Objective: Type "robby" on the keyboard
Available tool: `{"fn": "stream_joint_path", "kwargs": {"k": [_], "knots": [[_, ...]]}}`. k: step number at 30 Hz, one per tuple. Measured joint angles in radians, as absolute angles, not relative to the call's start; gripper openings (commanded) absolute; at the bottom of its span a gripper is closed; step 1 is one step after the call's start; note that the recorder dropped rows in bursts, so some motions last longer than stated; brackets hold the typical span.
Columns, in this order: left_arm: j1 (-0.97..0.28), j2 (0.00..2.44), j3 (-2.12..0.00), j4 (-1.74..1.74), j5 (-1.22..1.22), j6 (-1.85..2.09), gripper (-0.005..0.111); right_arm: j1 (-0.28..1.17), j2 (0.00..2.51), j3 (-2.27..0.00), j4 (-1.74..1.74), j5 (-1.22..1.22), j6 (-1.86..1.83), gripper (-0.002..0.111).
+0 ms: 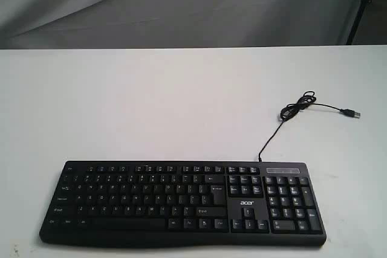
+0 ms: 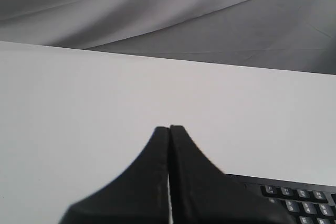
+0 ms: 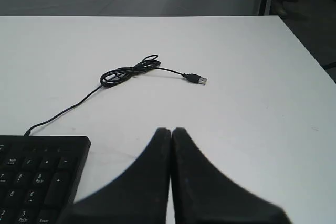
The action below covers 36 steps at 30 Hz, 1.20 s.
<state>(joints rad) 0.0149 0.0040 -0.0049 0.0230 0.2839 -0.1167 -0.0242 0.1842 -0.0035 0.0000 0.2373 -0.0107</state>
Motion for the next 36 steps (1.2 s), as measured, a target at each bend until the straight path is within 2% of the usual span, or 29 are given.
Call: {"fn": "stream_joint_path", "kwargs": {"k": [24,36], "knots": [[0.015,0.004,-0.005,0.023,0.284,-0.117,0.0,-0.024,0.184,-0.016,0.05,0.278,-0.011,0.0],[0.015,0.004,-0.005,0.023,0.284,-0.117,0.0,-0.024,0.26,-0.488,0.05,0.594,-0.011,0.0]]}}
